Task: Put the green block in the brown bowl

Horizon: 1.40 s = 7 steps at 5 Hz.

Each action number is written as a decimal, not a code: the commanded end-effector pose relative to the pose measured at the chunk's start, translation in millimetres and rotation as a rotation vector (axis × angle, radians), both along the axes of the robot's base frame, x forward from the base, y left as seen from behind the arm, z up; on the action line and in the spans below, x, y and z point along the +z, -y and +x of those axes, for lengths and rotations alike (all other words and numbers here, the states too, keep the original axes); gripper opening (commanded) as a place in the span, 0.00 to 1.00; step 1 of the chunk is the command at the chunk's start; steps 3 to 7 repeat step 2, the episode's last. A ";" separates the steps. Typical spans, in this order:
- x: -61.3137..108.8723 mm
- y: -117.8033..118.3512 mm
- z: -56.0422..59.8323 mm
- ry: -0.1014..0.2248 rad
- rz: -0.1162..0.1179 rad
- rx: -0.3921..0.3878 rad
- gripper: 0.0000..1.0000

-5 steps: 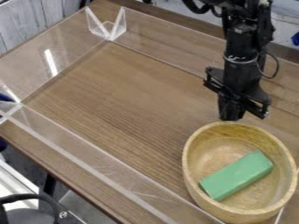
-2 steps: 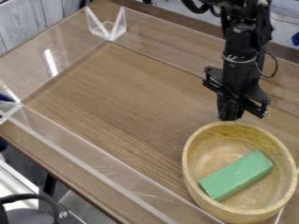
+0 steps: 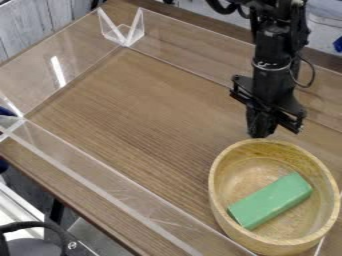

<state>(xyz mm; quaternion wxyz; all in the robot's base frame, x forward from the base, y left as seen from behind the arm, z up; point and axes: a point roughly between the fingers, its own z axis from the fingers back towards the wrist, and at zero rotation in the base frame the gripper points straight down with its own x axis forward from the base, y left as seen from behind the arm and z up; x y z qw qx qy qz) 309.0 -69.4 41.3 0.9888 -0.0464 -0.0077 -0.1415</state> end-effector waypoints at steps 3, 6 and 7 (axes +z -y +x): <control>24.2 -1.5 8.0 0.082 -0.014 0.003 0.00; 24.2 -1.5 8.0 0.082 -0.014 0.003 0.00; 24.2 -1.5 8.0 0.082 -0.014 0.003 0.00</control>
